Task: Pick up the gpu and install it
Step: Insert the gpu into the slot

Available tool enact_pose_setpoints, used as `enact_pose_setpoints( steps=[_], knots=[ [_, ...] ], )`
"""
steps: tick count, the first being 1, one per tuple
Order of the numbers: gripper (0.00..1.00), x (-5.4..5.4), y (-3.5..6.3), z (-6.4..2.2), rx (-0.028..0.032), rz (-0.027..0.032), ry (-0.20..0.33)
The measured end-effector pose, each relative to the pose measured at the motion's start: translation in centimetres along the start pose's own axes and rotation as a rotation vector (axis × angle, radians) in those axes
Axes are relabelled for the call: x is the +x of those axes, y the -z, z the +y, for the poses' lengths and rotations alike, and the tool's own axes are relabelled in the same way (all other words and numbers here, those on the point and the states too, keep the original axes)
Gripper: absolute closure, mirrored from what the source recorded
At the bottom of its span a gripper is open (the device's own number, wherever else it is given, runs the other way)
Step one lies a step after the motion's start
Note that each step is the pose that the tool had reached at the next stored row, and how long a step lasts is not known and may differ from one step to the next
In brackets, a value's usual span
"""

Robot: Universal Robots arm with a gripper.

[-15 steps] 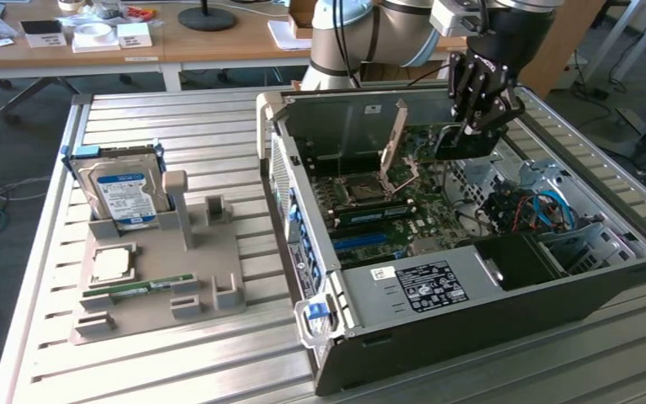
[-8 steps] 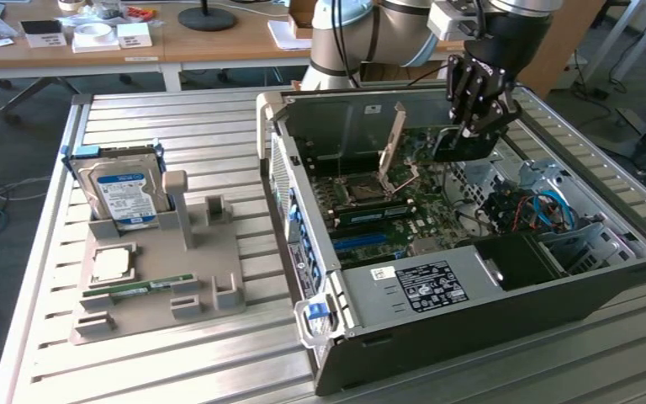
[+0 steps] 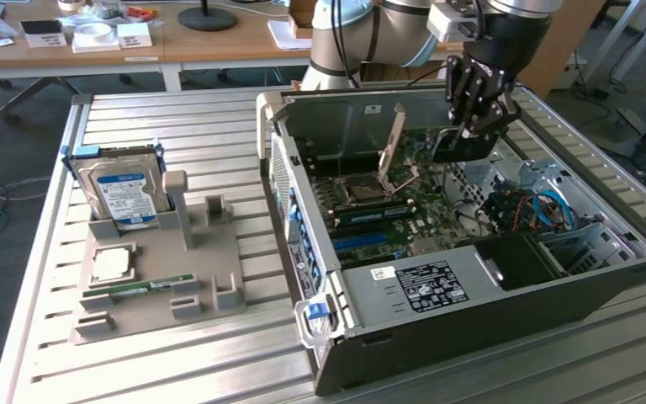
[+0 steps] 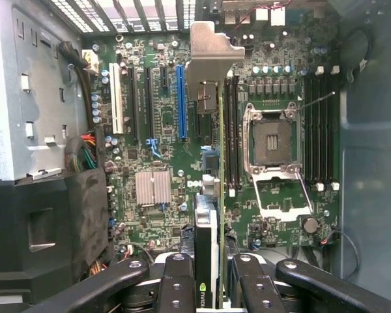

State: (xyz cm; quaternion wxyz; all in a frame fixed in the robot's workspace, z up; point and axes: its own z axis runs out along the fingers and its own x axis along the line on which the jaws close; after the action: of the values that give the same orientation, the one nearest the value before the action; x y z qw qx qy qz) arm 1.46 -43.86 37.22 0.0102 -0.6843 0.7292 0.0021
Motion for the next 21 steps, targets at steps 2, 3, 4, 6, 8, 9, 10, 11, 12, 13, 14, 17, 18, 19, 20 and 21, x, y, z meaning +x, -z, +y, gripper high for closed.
enact_pose_setpoints(
  steps=[2,3,4,6,8,9,10,11,12,13,14,17,18,19,20,21],
  knots=[
    [0.73,0.0,-0.01,0.03,0.0,0.0002,0.003],
    [0.73,0.0,-0.02,0.05,-0.0001,0.0001,0.005],
    [0.73,0.0,-0.03,0.06,-0.0001,0.0,0.006],
    [0.73,0.0,-0.04,0.08,-0.0001,0.0,0.007],
    [0.73,0.0,-0.05,0.1,-0.0001,-0.0001,0.008],
    [0.73,0.0,-0.08,0.1,-0.0001,-0.0002,0.009],
    [0.73,0.0,-0.11,0.11,-0.0001,-0.0005,0.01],
    [0.73,0.0,-0.16,0.12,-0.0002,-0.0004,0.011],
    [0.73,0.0,-0.23,0.12,-0.0002,-0.0002,0.012],
    [0.73,0.0,-0.36,0.13,-0.0002,-0.0003,0.013],
    [0.73,0.0,-0.51,0.14,-0.0002,-0.0001,0.014],
    [0.73,0.0,-1.05,0.21,-0.0003,-0.0002,0.016],
    [0.73,0.0,-1.23,0.23,-0.0003,-0.0001,0.017],
    [0.73,0.0,-1.39,0.27,-0.0003,-0.0001,0.018],
    [0.73,0.0,-1.5,0.31,-0.0003,-0.0002,0.019],
    [0.73,0.0,-1.51,0.32,-0.0004,-0.0001,0.019]
  ],
)
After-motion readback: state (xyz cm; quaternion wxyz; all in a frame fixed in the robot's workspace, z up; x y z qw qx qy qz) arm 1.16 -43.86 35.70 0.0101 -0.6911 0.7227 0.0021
